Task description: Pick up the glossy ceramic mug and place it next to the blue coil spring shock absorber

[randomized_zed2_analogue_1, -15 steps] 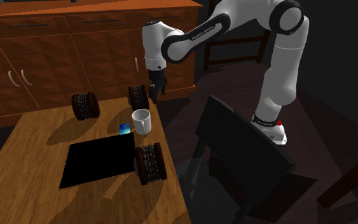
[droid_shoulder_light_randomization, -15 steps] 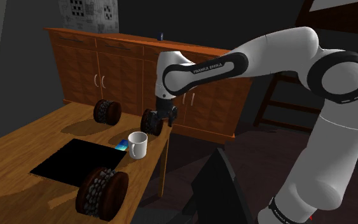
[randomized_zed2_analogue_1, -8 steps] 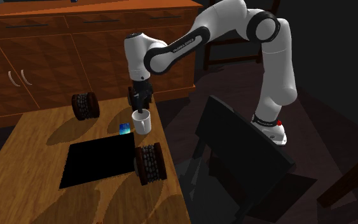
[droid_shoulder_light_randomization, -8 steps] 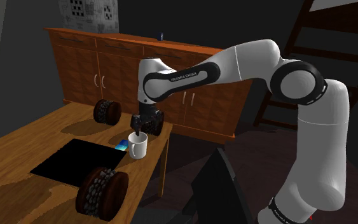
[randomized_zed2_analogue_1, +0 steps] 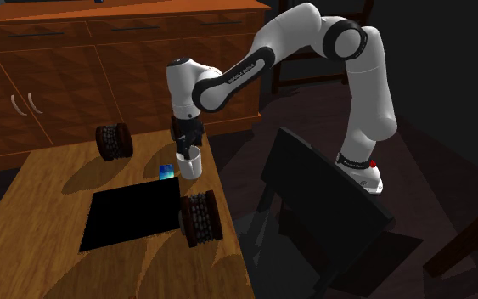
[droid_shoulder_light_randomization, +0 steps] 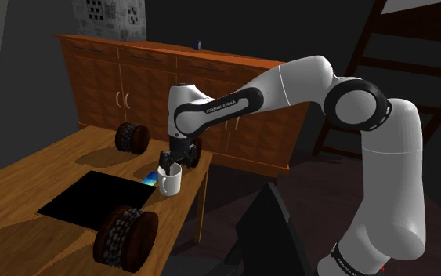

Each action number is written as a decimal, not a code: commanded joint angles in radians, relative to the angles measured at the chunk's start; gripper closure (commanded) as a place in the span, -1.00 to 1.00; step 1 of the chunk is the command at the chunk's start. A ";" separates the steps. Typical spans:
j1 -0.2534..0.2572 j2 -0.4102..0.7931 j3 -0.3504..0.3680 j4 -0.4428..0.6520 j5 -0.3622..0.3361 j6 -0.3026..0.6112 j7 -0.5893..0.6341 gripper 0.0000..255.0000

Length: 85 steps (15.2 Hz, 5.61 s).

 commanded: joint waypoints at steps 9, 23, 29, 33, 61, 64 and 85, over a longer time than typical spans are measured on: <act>0.000 0.002 0.000 -0.002 -0.001 0.004 0.000 1.00; -0.002 -0.033 0.004 0.042 0.008 -0.074 -0.002 1.00; -0.003 -0.057 0.007 0.090 0.014 -0.145 -0.003 1.00; -0.003 -0.069 0.009 0.128 0.017 -0.194 -0.003 1.00; 0.162 -0.144 0.098 0.223 0.012 -0.354 0.250 1.00; 0.206 -0.137 0.119 0.230 0.004 -0.352 0.315 1.00; 0.647 0.210 0.198 0.736 -0.160 -0.513 0.759 1.00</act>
